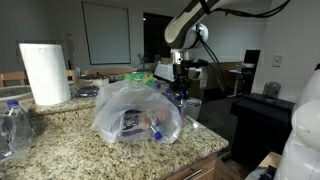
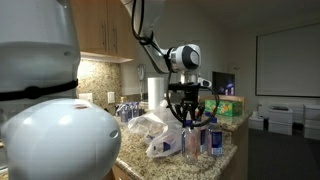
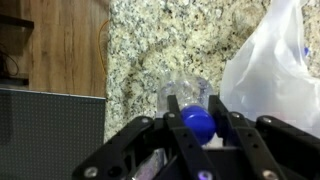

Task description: Put the bottles in the plastic bag

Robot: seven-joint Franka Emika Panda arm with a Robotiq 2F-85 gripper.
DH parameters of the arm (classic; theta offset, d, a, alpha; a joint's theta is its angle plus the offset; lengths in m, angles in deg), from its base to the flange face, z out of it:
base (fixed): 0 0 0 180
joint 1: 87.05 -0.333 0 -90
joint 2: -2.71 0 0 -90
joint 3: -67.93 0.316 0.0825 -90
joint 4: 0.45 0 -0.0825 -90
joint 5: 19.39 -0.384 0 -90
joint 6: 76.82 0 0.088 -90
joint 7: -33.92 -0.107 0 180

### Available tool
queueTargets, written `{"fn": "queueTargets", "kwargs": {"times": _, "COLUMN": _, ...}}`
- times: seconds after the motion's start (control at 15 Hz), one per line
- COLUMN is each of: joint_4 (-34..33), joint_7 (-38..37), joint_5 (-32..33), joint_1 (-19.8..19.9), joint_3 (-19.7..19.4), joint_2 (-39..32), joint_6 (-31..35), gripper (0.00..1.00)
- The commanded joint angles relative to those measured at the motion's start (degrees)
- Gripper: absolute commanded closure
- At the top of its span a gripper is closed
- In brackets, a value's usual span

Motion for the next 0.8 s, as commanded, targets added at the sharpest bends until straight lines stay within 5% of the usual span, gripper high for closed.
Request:
{"fn": "queueTargets", "kwargs": {"times": 0.0, "joint_4": -0.52, "joint_7": 1.45, "joint_5": 1.19, "joint_1": 0.23, "joint_3": 0.45, "joint_2": 0.10, "joint_6": -1.04, "gripper": 0.89}}
{"fn": "queueTargets", "kwargs": {"times": 0.33, "joint_4": -3.85, "joint_7": 1.65, "joint_5": 3.59, "joint_1": 0.58, "joint_3": 0.40, "joint_2": 0.70, "joint_6": -2.42, "gripper": 0.89}}
{"fn": "queueTargets", "kwargs": {"times": 0.73, "joint_4": -9.30, "joint_7": 8.22, "joint_5": 3.30, "joint_1": -1.20, "joint_3": 1.52, "joint_2": 3.24, "joint_6": -15.09, "gripper": 0.89}}
